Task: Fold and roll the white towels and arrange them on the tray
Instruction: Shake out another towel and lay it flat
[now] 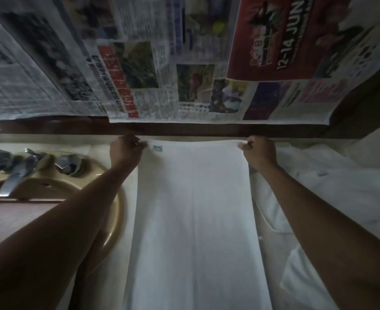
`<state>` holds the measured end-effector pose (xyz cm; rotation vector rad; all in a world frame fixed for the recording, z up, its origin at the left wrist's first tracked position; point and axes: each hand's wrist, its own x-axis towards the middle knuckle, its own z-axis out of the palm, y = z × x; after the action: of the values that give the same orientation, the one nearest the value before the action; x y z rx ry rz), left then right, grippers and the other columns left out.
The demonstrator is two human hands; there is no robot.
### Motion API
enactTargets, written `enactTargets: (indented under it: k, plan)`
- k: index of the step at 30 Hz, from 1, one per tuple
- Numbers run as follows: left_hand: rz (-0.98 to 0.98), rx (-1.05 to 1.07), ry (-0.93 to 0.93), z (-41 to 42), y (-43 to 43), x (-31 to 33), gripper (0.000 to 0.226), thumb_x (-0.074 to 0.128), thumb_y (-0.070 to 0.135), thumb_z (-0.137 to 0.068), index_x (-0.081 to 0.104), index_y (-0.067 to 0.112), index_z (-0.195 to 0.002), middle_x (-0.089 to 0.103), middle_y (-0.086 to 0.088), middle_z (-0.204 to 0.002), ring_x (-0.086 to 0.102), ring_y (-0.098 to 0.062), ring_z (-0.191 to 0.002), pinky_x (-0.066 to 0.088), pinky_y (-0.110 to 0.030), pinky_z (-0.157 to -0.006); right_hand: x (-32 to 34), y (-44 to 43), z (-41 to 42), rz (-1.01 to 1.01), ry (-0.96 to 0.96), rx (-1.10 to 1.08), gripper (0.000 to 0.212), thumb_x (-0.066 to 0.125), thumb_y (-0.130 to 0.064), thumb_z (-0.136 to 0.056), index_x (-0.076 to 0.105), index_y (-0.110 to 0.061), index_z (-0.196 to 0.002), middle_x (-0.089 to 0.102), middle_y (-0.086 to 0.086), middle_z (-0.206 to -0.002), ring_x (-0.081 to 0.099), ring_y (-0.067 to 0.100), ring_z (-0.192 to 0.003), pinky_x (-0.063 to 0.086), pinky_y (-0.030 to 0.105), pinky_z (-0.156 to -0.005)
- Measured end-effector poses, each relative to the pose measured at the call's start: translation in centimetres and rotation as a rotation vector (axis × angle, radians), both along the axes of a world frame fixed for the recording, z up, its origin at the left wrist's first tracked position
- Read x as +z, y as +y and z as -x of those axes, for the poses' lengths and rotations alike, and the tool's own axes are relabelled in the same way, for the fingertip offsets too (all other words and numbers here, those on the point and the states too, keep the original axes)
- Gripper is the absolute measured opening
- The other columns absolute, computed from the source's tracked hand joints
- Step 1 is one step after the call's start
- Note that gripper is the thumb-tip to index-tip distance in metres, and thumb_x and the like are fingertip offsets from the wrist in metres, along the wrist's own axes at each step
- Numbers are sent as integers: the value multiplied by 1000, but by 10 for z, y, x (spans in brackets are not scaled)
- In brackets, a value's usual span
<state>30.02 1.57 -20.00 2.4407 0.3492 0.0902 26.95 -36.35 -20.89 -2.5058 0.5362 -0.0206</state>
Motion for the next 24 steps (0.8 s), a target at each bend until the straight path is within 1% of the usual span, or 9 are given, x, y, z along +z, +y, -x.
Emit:
enactTargets:
  k: [3,7,9,12,14,15,17,19,24]
  plan:
    - [0,31,42,-4,-1,-27,22,77,38,-87,77,18,-97,76,-7,-95,68,-31,-100,45,-31,-79,-32,7,-8,32,42,-47,40,73,-38,-91,54,-13,-65,63,4,-69,65,29,-78,40,29,-68]
    - [14,70,29,-2,-4,-48,24,77,38,-87,73,18,-100,71,-7,-106,66,-28,-99,41,-29,-78,-53,15,-2,102,-33,-75,24,74,-40,-91,67,-18,-90,74,9,-91,69,32,-89,48,34,-74]
    - [9,68,-56,0,-2,-51,32,77,38,-87,65,19,-110,64,-6,-113,62,-28,-97,44,-34,-79,-53,18,4,135,-128,-112,32,75,-40,-91,63,-14,-105,71,11,-105,65,33,-98,44,36,-79]
    - [-44,-49,-265,25,-14,-53,43,72,33,-94,55,14,-129,60,-10,-116,57,-27,-99,47,-44,-85,-51,37,23,180,-284,-124,44,67,-41,-96,57,-12,-127,62,15,-126,55,37,-116,42,45,-93]
    - [-107,-275,-288,51,-37,-59,48,61,32,-100,50,12,-142,59,-13,-133,54,-30,-120,44,-47,-97,-55,66,40,191,-380,45,46,60,-39,-100,56,-13,-137,58,14,-137,51,35,-128,40,49,-104]
    - [-143,-420,-228,60,-49,-64,53,53,37,-102,44,14,-150,52,-13,-147,48,-31,-134,40,-49,-106,-62,83,48,227,-362,173,49,56,-41,-101,55,-15,-142,54,13,-145,47,35,-135,37,51,-110]
    - [-271,-627,-83,71,-61,-81,63,32,49,-106,26,23,-162,25,-6,-169,20,-26,-156,21,-49,-123,-79,109,65,309,-238,383,56,47,-49,-102,49,-22,-151,40,10,-161,33,33,-150,24,58,-120]
    - [-367,-618,-37,64,-48,-93,65,22,57,-106,16,29,-164,8,2,-172,3,-19,-159,9,-49,-128,-91,103,68,369,-182,454,59,40,-54,-104,44,-26,-155,31,6,-167,24,28,-155,16,60,-123]
    - [-460,-466,22,45,11,-88,69,15,56,-104,16,22,-165,6,0,-172,1,-22,-159,3,-52,-126,-84,26,52,503,-46,327,65,21,-57,-107,34,-22,-160,23,6,-170,19,31,-157,21,64,-121]
